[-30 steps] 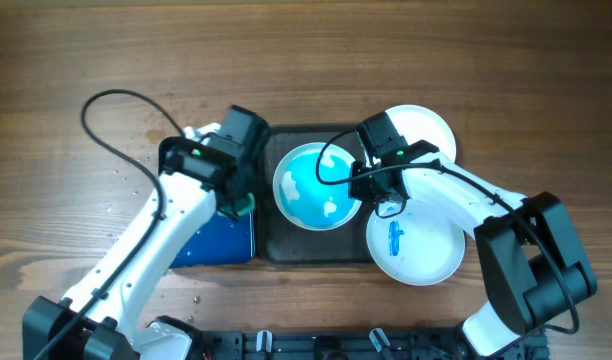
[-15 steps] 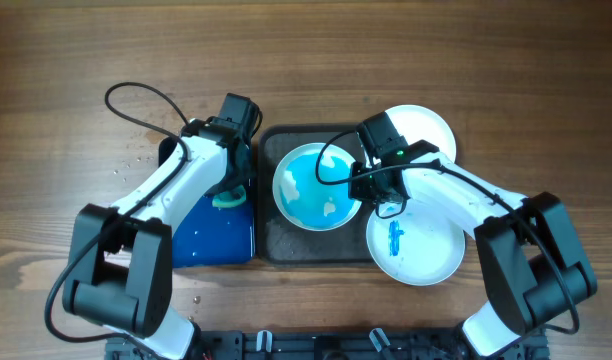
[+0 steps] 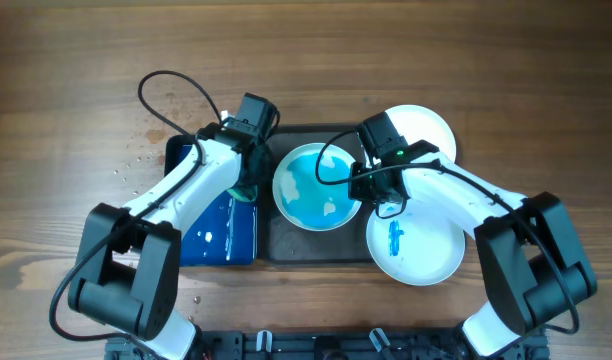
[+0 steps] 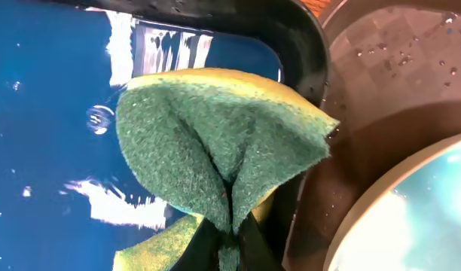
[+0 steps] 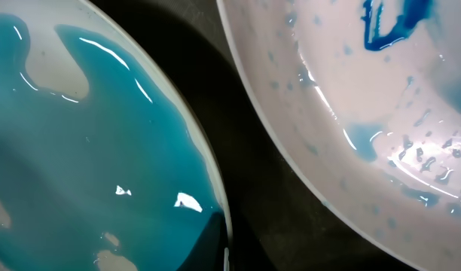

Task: Clean dirty plates on tray and stack at the side
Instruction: 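Move the sponge back over the blue tray with the left gripper, then lift the plate with the right gripper and move it left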

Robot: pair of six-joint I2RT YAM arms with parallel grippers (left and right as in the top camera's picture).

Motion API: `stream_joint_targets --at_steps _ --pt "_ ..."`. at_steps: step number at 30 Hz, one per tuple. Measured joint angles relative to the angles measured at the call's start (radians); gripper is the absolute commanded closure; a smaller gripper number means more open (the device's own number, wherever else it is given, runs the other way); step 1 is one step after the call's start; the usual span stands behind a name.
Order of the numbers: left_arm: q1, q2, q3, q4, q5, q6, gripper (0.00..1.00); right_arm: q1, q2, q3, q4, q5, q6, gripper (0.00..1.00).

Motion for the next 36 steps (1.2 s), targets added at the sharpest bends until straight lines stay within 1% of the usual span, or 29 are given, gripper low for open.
stream_joint_targets --at_steps 6,10,16,20,23,26,29,36 --pt "0.009 0.000 0.000 -0.017 0.000 -0.006 0.96 0.000 0.000 0.000 -0.001 0.000 -0.003 0.96" --pt "0.040 -0.014 0.003 -0.089 0.000 -0.019 0.96 0.000 0.000 0.000 -0.003 -0.003 -0.003 0.96" --pt "0.077 -0.194 0.089 -0.271 -0.034 -0.034 0.96 0.000 0.000 0.000 -0.004 -0.003 -0.023 0.96" --pt "0.118 -0.332 0.127 -0.367 -0.060 -0.075 0.96 0.000 -0.012 -0.005 -0.005 -0.002 -0.058 0.96" --pt "0.162 -0.350 0.127 -0.388 -0.061 -0.095 0.96 0.000 -0.050 -0.016 -0.025 0.025 -0.091 0.95" --pt "0.193 -0.350 0.127 -0.391 -0.058 -0.100 0.96 0.000 -0.141 -0.016 -0.026 0.066 -0.135 0.96" --pt "0.196 -0.350 0.127 -0.391 -0.050 -0.100 0.96 0.000 -0.204 -0.014 -0.021 0.089 -0.171 0.96" --pt "0.196 -0.350 0.127 -0.391 -0.037 -0.100 0.96 0.001 -0.232 -0.006 -0.013 0.116 -0.240 0.96"
